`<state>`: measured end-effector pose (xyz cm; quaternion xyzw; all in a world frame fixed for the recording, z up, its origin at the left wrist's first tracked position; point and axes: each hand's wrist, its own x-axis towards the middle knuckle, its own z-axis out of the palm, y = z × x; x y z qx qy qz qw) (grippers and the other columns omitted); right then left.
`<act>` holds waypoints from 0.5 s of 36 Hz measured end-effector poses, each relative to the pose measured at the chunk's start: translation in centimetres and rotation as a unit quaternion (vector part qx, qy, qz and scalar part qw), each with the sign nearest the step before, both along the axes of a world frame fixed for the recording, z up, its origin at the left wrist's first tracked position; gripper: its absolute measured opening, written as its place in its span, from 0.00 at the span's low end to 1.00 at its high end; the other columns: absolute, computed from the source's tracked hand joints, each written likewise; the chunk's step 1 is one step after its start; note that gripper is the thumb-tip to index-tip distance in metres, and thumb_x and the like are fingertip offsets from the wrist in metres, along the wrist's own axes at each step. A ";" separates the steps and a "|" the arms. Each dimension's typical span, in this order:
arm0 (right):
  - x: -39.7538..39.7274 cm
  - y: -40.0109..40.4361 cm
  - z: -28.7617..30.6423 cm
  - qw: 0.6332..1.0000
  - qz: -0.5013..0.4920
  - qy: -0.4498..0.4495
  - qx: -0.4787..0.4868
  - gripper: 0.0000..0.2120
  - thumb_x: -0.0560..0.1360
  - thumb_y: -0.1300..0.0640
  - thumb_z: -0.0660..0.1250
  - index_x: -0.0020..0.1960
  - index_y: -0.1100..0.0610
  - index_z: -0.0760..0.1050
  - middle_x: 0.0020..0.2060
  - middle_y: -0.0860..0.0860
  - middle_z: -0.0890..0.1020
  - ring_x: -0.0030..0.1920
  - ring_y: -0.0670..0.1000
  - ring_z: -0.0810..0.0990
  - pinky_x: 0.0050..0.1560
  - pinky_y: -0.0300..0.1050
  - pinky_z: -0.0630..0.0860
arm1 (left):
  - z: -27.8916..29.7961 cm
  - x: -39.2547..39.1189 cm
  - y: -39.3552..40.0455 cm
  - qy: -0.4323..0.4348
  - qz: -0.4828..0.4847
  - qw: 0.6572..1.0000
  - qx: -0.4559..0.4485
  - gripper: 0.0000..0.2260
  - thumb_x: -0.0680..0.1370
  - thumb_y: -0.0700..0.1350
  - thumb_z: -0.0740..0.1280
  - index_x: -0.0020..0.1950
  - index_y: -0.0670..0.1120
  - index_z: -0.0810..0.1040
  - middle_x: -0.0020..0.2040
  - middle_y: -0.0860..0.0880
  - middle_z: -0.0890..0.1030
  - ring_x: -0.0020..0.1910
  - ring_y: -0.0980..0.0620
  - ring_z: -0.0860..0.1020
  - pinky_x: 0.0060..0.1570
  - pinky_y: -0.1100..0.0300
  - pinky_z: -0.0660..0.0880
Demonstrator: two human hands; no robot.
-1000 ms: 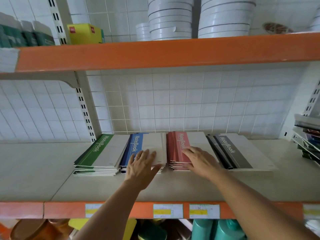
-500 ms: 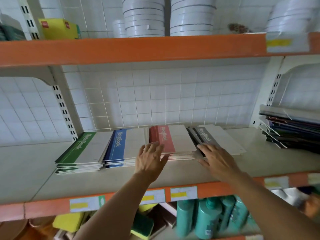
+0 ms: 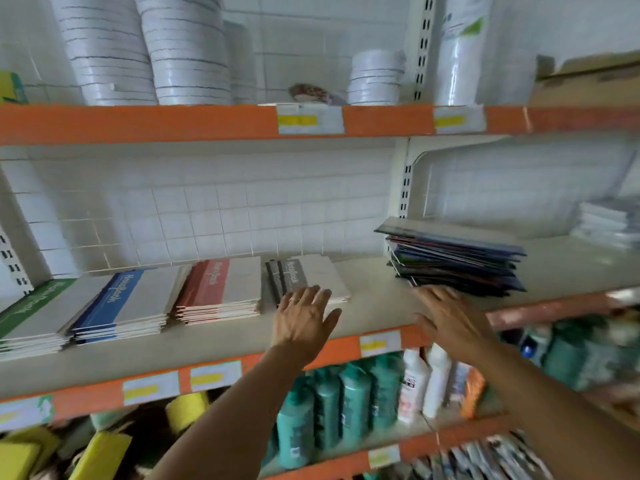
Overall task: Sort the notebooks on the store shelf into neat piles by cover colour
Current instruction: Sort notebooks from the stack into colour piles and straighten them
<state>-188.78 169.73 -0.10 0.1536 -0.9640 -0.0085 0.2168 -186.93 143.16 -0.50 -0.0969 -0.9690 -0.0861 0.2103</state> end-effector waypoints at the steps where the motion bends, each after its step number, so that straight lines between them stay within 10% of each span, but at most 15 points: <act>1: 0.2 1.6 0.1 1.000 -0.009 -0.003 -0.004 0.22 0.73 0.45 0.61 0.58 0.58 0.79 0.49 0.54 0.83 0.47 0.57 0.81 0.47 0.51 0.79 | 0.1 0.0 1.6 -0.007 -0.002 1.000 -0.010 0.26 0.78 0.62 0.49 0.67 0.51 0.74 0.67 0.50 0.75 0.66 0.48 0.72 0.65 0.53 0.64; 8: 0.4 10.5 1.8 0.999 -0.050 -0.010 -0.012 0.26 0.79 0.45 0.59 0.73 0.53 0.64 0.67 0.51 0.73 0.67 0.54 0.70 0.64 0.48 0.66 | 1.1 -1.5 10.3 -0.009 -0.022 0.999 -0.036 0.23 0.82 0.59 0.49 0.74 0.53 0.63 0.74 0.52 0.64 0.73 0.52 0.61 0.71 0.56 0.51; 18: -2.8 17.2 3.6 0.996 -0.078 0.031 -0.043 0.22 0.79 0.54 0.55 0.72 0.56 0.67 0.66 0.53 0.74 0.66 0.55 0.71 0.65 0.47 0.66 | 3.3 -6.5 18.4 0.010 -0.065 0.997 -0.037 0.22 0.82 0.58 0.50 0.74 0.52 0.63 0.72 0.51 0.67 0.71 0.50 0.63 0.72 0.53 0.54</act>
